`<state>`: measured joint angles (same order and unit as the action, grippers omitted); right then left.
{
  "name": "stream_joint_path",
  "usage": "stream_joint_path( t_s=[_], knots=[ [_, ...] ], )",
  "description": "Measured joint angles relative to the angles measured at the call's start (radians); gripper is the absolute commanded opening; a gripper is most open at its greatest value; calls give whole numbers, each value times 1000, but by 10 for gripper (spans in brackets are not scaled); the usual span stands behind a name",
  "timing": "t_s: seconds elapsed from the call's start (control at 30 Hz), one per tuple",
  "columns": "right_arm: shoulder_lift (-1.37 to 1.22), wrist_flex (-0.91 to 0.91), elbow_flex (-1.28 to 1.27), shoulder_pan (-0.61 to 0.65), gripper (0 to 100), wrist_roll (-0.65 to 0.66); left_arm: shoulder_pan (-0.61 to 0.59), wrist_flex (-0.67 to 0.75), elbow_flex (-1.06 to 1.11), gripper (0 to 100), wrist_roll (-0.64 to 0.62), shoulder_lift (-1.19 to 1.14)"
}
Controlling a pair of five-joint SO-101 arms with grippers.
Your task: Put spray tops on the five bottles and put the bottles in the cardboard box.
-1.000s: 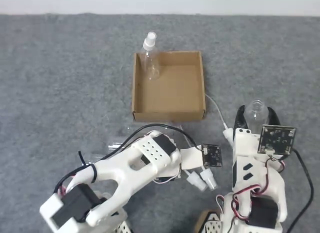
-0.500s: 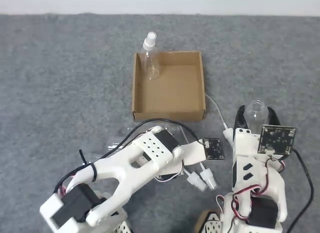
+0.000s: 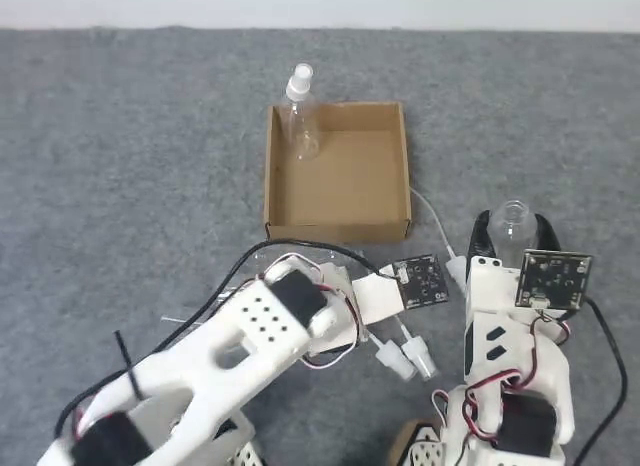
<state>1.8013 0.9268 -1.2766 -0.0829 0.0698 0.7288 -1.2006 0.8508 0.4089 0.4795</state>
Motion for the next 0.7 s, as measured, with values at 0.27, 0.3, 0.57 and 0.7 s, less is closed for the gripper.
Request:
stream_joint_path(
  t_s=[0.27, 0.3, 0.57, 0.7],
  knots=[
    [0, 0, 0, 0, 53, 0, 0, 0, 11, 12, -63, 141],
    [0, 0, 0, 0, 53, 0, 0, 0, 11, 12, -71, 152],
    [0, 0, 0, 0, 52, 0, 0, 0, 11, 12, -126, 221],
    [0, 0, 0, 0, 52, 0, -29, 0, 11, 12, -152, 269]
  ],
)
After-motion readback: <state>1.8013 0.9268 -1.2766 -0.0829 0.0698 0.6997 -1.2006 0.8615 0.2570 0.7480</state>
